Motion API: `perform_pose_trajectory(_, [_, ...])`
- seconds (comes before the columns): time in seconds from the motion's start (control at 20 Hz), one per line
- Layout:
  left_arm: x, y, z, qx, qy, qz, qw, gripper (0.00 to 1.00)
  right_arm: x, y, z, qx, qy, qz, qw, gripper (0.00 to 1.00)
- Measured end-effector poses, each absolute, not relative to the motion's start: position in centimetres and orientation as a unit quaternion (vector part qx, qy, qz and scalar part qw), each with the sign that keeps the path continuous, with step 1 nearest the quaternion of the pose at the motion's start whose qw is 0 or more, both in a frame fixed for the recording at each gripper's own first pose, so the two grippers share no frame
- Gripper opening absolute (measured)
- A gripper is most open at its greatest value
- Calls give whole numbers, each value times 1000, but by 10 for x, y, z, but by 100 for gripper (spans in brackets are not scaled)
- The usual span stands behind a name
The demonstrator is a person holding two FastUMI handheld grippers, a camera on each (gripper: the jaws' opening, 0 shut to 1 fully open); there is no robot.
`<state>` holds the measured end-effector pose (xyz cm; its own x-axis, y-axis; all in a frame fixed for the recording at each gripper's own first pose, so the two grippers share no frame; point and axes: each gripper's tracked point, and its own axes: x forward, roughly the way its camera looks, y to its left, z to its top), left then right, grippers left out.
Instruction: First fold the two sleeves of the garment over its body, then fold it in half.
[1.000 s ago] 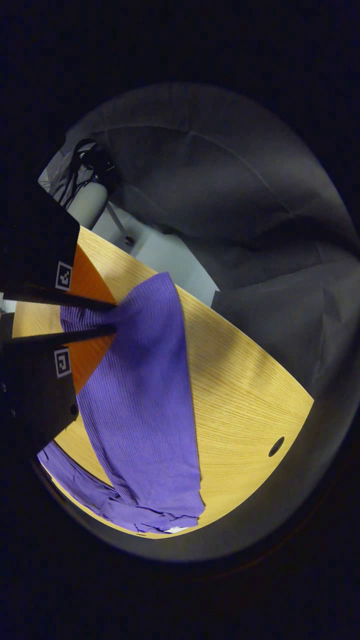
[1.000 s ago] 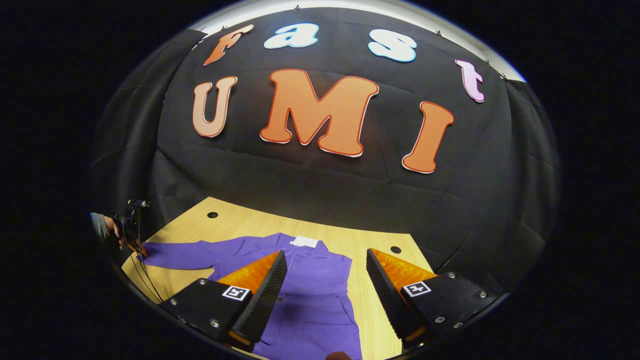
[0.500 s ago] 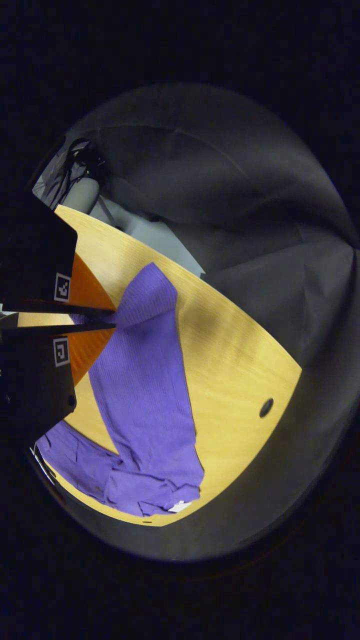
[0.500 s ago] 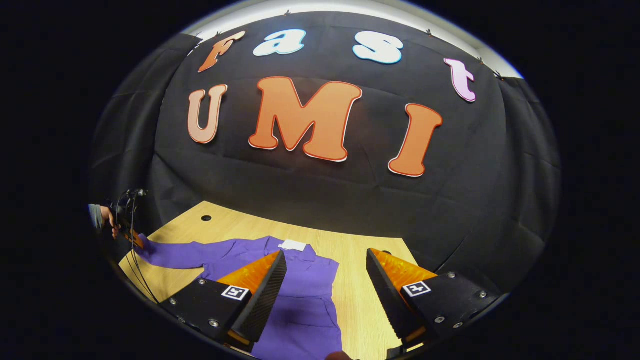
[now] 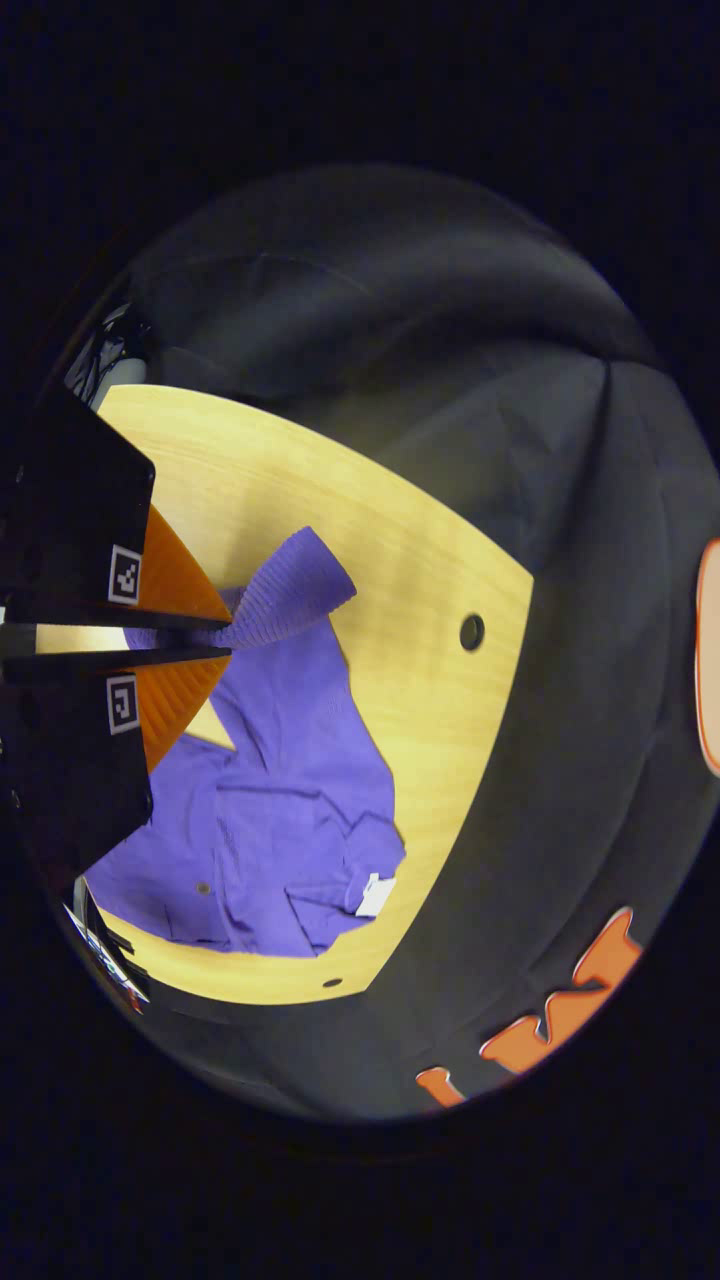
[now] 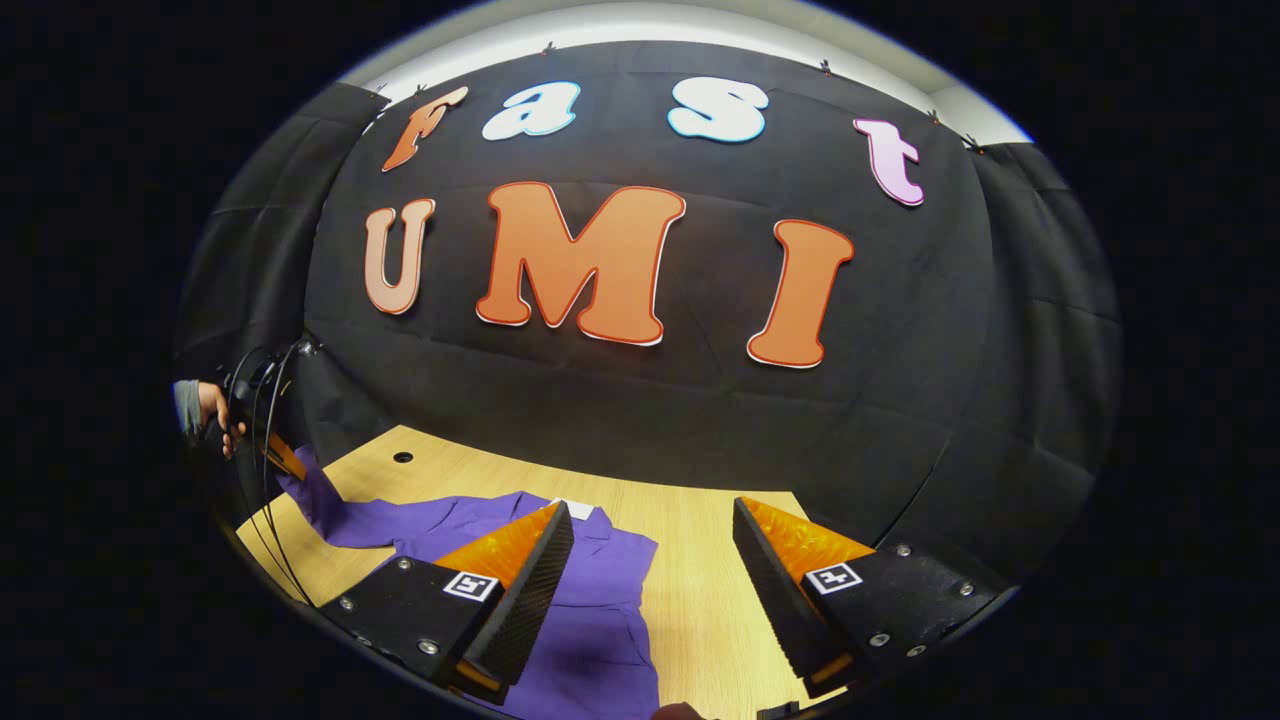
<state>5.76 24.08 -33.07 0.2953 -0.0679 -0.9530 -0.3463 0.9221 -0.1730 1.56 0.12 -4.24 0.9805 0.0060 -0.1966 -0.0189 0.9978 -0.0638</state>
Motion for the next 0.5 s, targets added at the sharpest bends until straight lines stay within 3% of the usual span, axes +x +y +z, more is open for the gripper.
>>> perform_pose_trajectory(0.5, [149,106,-283,-104,573,-34,812,12,0,-35,-58,-38,104,-13,994,95])
